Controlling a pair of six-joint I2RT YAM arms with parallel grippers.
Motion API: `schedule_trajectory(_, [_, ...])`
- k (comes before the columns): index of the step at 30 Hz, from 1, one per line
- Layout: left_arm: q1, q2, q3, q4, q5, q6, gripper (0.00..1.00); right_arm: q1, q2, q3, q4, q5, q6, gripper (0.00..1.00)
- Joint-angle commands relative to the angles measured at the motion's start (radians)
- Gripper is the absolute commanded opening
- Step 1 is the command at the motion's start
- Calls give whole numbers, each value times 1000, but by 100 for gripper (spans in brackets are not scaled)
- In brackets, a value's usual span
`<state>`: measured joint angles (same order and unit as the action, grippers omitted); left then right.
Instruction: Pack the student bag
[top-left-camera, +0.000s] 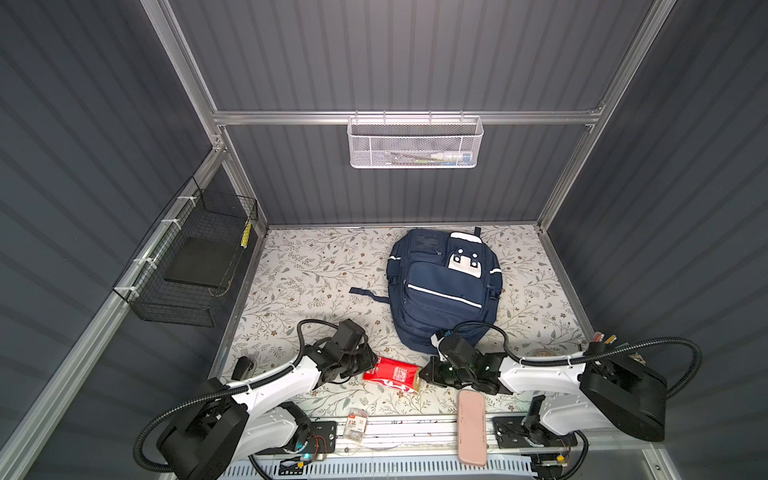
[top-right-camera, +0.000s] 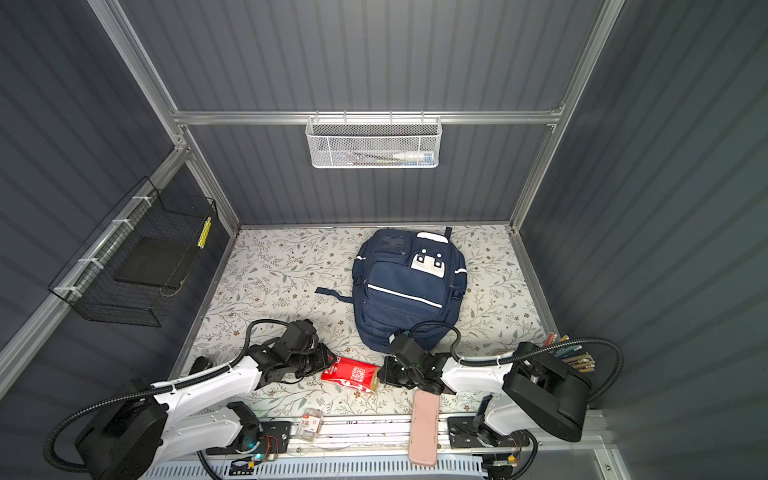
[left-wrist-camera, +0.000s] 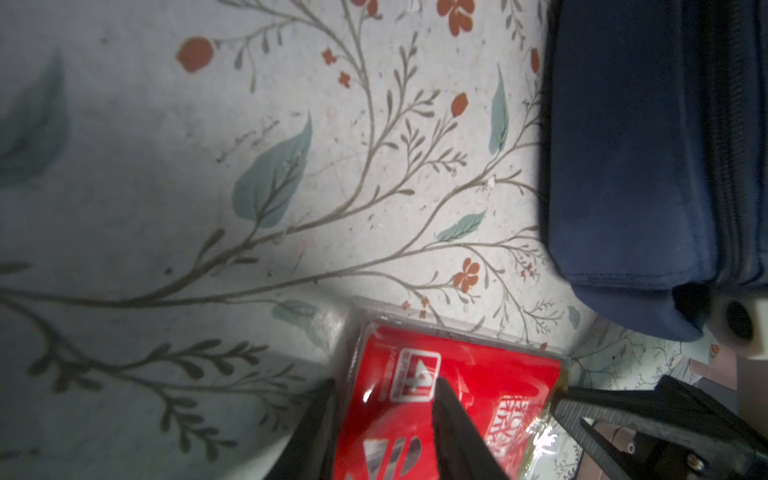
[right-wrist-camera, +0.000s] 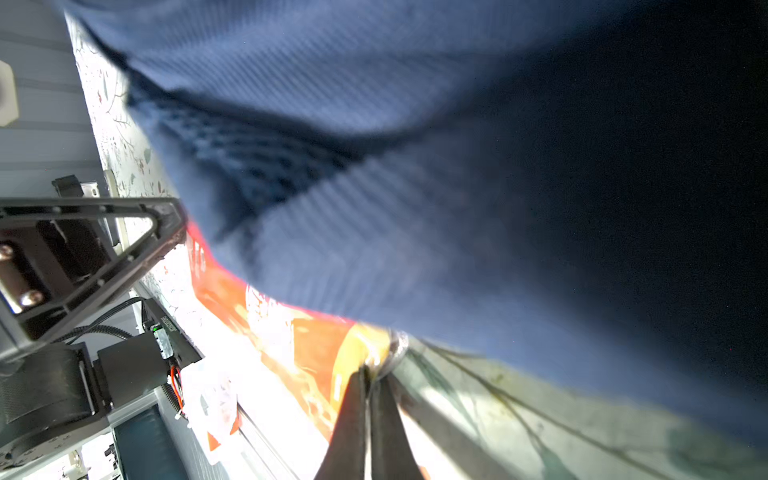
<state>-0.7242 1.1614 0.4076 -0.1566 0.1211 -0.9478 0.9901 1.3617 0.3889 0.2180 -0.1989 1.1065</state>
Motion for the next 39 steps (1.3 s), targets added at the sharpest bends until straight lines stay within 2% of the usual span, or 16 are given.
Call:
schedule_trajectory(1, [-14,20,15,-70,22,7,39,4,-52,-17,18,15,-13,0])
schedule_trajectory(2, [-14,18,24,-78,16,16,42,2,-83,-22,1,32,-16,0])
schedule_trajectory(5, [-13,12,24,-41,26,18,61,-2,-195,-45,-38,82,-28,0])
schedule_trajectory(7, [-10,7,48,-54,16,40,65,-19,-285,-35,-105,89,-56,0])
schedule_trajectory(11, [-11,-14,215,-178,-96,216,73,-72,-484,-22,-289,123,-123,0])
schedule_trajectory(16, [-9,92,510,-324,-210,509,75,-259,-671,-20,-401,-69,-201,0])
schedule_trajectory(19, [-5,151,638,-312,-215,655,75,-329,-702,20,-502,-171,-271,0])
schedule_trajectory(22, [-5,247,759,-306,-69,852,79,-363,-699,70,-600,-221,-326,0])
schedule_trajectory(24, [-9,340,856,-365,1,976,80,-376,-712,80,-659,-217,-330,0])
schedule_trajectory(25, [-10,385,897,-388,0,1015,80,-388,-717,82,-671,-222,-334,0])
schedule_trajectory(27, [-20,429,920,-367,-14,1097,81,-409,-724,77,-674,-242,-336,0])
schedule_trajectory(31, [-85,472,919,-266,-174,1227,83,-438,-723,90,-696,-263,-335,0])
schedule_trajectory(39, [-168,598,1050,-255,-312,1352,84,-478,-713,83,-667,-310,-336,0])
